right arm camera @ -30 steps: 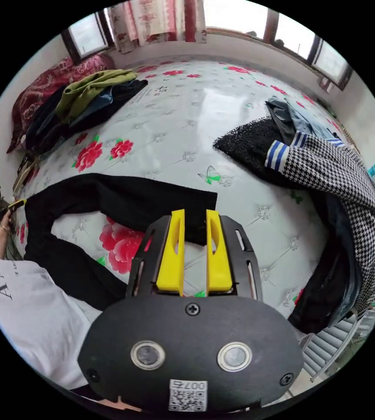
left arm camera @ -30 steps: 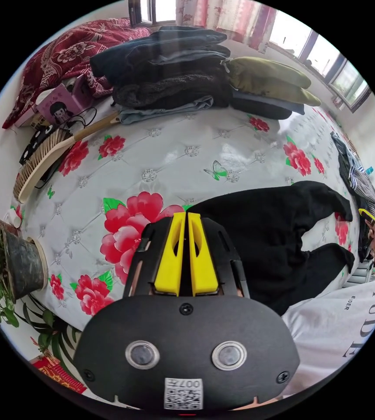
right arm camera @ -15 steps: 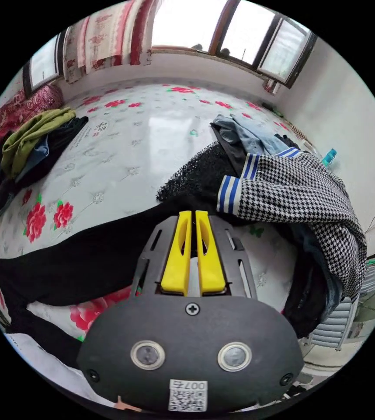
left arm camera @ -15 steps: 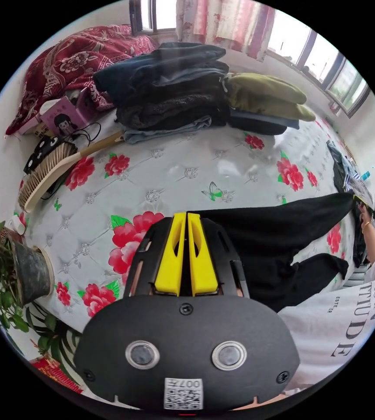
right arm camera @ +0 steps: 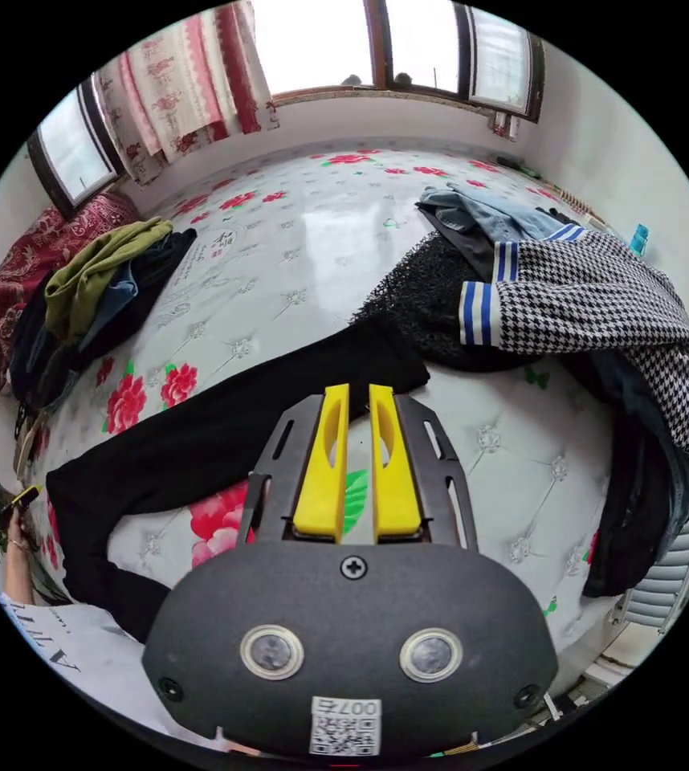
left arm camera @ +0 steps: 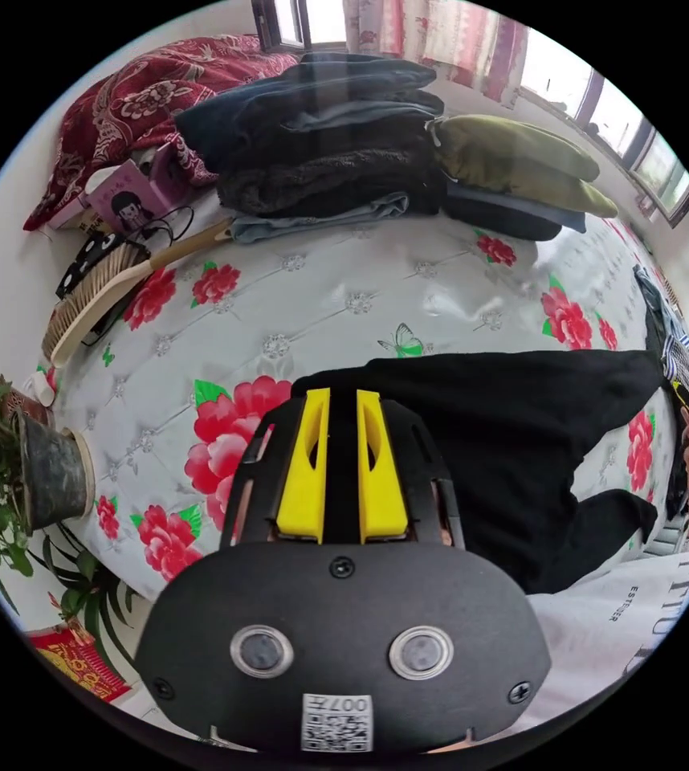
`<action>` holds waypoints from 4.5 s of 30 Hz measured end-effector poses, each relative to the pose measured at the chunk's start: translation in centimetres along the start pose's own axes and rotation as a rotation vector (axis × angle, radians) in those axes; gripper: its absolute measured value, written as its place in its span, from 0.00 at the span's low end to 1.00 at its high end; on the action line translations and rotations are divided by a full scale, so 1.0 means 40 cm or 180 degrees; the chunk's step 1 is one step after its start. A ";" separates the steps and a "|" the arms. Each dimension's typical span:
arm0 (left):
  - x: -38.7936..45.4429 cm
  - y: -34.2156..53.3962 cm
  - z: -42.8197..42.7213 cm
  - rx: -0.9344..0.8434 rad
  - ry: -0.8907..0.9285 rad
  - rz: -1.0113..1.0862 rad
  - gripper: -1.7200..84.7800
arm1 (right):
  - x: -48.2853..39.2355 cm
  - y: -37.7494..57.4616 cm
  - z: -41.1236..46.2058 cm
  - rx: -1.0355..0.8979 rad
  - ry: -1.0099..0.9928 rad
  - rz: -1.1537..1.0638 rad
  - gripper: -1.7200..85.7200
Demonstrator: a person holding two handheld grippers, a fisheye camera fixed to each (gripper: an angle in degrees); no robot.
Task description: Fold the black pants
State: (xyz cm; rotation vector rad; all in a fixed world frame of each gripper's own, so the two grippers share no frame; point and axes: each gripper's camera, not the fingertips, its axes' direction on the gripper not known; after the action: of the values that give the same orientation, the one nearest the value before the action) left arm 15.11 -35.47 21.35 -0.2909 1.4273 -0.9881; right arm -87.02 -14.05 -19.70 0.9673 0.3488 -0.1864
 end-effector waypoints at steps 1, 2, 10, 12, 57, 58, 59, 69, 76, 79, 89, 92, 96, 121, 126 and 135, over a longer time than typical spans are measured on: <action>-0.004 0.035 -0.020 0.0005 -0.0050 0.0008 0.08 | -0.016 0.052 -0.015 -0.0022 -0.0243 -0.0019 0.08; -0.010 0.080 -0.036 0.0003 -0.0053 -0.0013 0.08 | -0.034 0.110 -0.025 -0.0072 -0.0444 -0.0032 0.08; -0.061 0.442 -0.073 -0.0356 0.0247 -0.0386 0.10 | -0.120 0.449 -0.089 -0.0632 -0.0593 -0.0363 0.11; -0.060 0.507 -0.072 -0.0436 0.0380 -0.0407 0.12 | -0.120 0.485 -0.100 -0.0764 -0.0479 -0.0475 0.12; 0.309 0.628 -0.138 -0.0453 -0.0521 0.0055 0.01 | -0.074 0.315 0.097 -0.1317 0.0094 -0.1292 0.04; 0.313 0.625 -0.144 -0.0496 -0.0595 0.0168 0.01 | -0.058 0.280 0.077 -0.1337 -0.0051 -0.1267 0.03; 0.315 0.623 -0.156 -0.0501 -0.0682 0.0308 0.01 | -0.030 0.236 0.032 -0.1238 -0.0259 -0.1208 0.03; 0.305 0.665 -0.068 -0.0781 -0.0814 0.0776 0.02 | 0.227 -0.037 0.009 -0.1105 -0.0958 -0.0017 0.06; 0.226 0.819 -0.073 -0.0640 -0.0791 0.0118 0.01 | 0.187 0.169 0.017 -0.0572 -0.0829 0.0150 0.09; 0.129 0.897 -0.115 -0.0578 -0.0671 -0.0394 0.01 | 0.216 0.312 0.067 -0.0684 -0.1392 0.0470 0.10; -0.219 0.977 0.010 -0.0204 0.2160 -0.2184 0.13 | 0.219 0.565 0.224 -0.0847 -0.1652 0.1091 0.09; -0.269 0.990 0.093 -0.0237 0.2624 -0.2587 0.06 | 0.220 0.585 0.243 -0.0742 -0.1897 0.1318 0.08; -0.317 1.021 0.141 -0.0193 0.2649 -0.2961 0.01 | 0.225 0.610 0.294 -0.0790 -0.2014 0.1589 0.04; -0.427 1.158 -0.134 0.0924 0.2765 -0.1927 0.01 | 0.340 0.903 -0.081 0.0550 -0.2748 0.1541 0.02; -0.418 1.055 -0.175 0.1147 0.2767 -0.1796 0.01 | 0.315 0.857 -0.159 0.0828 -0.2648 0.1437 0.02; -0.421 0.741 -0.127 0.0932 0.2563 -0.1924 0.01 | 0.145 0.514 -0.210 0.0697 -0.2206 0.0854 0.02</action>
State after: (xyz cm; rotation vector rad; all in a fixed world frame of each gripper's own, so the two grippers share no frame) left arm 24.77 -4.00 11.12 -0.0984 1.9209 -1.9374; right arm -77.05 4.37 -10.34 1.0897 -0.4440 -0.3042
